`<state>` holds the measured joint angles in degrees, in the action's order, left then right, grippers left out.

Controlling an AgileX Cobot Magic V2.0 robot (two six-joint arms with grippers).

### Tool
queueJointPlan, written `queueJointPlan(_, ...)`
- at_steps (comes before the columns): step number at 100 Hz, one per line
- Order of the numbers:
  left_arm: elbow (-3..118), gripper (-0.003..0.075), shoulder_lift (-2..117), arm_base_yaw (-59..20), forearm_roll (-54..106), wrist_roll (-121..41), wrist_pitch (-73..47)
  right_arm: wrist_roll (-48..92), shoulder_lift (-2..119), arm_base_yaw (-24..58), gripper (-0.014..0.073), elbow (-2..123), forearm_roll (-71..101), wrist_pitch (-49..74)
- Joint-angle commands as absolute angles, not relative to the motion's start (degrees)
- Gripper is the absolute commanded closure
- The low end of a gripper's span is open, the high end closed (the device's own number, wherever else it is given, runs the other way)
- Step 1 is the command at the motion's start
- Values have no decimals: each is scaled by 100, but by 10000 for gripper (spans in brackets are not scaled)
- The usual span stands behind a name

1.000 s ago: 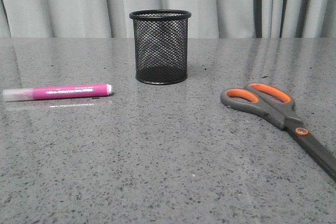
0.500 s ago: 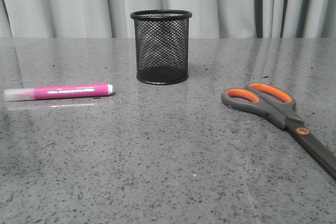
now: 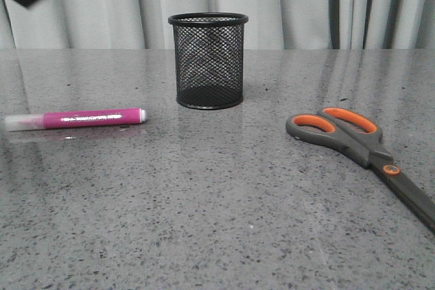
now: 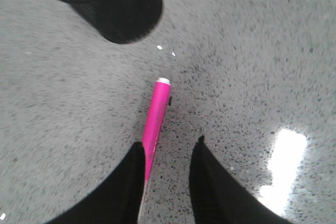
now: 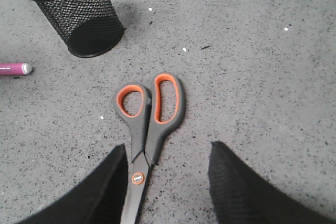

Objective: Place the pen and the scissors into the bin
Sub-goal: 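Lower the left gripper over the pink marker and close on it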

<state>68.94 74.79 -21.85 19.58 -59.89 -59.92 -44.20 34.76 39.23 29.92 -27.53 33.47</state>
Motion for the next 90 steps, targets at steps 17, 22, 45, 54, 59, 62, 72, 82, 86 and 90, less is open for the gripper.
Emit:
queueJointPlan(17, 7570, 536, 8416, -2638, 1483, -6347, -5944, -4367, 3520, 3937, 272, 3190, -2951, 3400)
queueJointPlan(22, 7597, 515, 8543, -2638, 1480, -6461, -5944, -4367, 3520, 3937, 272, 3190, -2951, 3513)
queueJointPlan(45, 7620, 408, 8995, -2638, 1491, -6590, -5870, -4367, 3520, 3937, 272, 3190, -2951, 3570)
queueJointPlan(54, 7625, 408, 9101, -2648, 1491, -6590, -5840, -4367, 3520, 3937, 272, 3190, -2951, 3540)
queueJointPlan(59, 7625, 408, 9175, -2648, 1491, -6590, -5840, -4367, 3520, 3937, 272, 3190, -2963, 3537)
queueJointPlan(62, 7625, 408, 9214, -2648, 1491, -6590, -5840, -4367, 3520, 3937, 272, 3190, -2963, 3527)
queueJointPlan(72, 7625, 408, 9370, -2648, 1468, -6590, -5840, -4367, 3520, 3937, 272, 3190, -2970, 3510)
queueJointPlan(82, 7625, 409, 9497, -2648, 1328, -6590, -5816, -4367, 3520, 3937, 272, 3190, -2970, 3510)
queueJointPlan(86, 7625, 409, 9537, -2648, 1244, -6569, -5818, -4367, 3520, 3937, 272, 3190, -2970, 3510)
queueJointPlan(90, 7625, 409, 9587, -2648, 1227, -6569, -5818, -4367, 3520, 3937, 272, 3190, -2970, 3510)
